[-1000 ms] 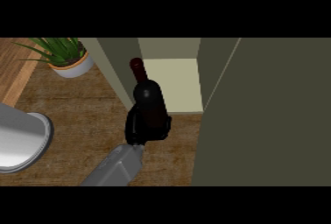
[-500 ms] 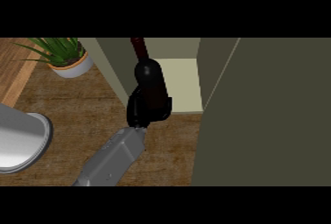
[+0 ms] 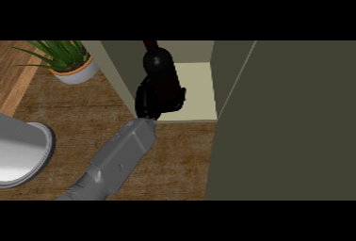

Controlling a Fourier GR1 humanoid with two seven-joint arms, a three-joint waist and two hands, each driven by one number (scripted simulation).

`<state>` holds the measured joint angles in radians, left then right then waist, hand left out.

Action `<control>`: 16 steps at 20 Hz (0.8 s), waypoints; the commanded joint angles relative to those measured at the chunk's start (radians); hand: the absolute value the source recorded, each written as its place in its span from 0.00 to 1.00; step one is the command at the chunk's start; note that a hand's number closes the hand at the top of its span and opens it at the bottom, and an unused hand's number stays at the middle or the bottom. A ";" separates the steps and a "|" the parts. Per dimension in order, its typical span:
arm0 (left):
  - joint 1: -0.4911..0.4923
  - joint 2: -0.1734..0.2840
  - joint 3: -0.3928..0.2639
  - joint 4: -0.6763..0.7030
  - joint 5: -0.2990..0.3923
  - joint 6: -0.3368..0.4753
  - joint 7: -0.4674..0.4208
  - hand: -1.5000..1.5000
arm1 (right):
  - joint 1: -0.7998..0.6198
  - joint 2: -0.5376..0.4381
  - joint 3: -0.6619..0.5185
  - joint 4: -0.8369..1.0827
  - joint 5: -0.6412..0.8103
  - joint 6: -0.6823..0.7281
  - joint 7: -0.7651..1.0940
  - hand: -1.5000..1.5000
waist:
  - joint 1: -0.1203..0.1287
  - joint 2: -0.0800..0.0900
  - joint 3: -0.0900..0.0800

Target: Pick up the wine, place it into the cabinet and close the cabinet

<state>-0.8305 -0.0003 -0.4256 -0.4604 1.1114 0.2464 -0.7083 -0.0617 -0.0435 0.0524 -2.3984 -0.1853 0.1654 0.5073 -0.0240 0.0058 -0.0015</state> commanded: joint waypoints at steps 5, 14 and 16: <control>-0.171 0.013 0.067 0.171 0.000 -0.025 0.042 1.00 | 0.037 0.002 -0.013 0.046 -0.008 0.024 -0.056 0.00 | -0.008 0.004 0.001; -0.223 0.000 0.015 0.223 0.054 0.021 0.093 1.00 | -0.043 0.019 0.031 0.082 0.028 0.013 -0.064 0.00 | -0.048 0.017 0.000; -0.258 0.000 0.027 0.231 0.063 0.035 0.121 1.00 | 0.006 -0.008 -0.007 0.048 -0.035 0.051 -0.075 0.00 | -0.042 0.012 0.001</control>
<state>-1.0338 -0.0004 -0.4174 -0.2714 1.1565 0.2793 -0.6317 -0.0704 -0.0389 0.0622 -2.3404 -0.1906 0.1964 0.4429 -0.0645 0.0172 -0.0013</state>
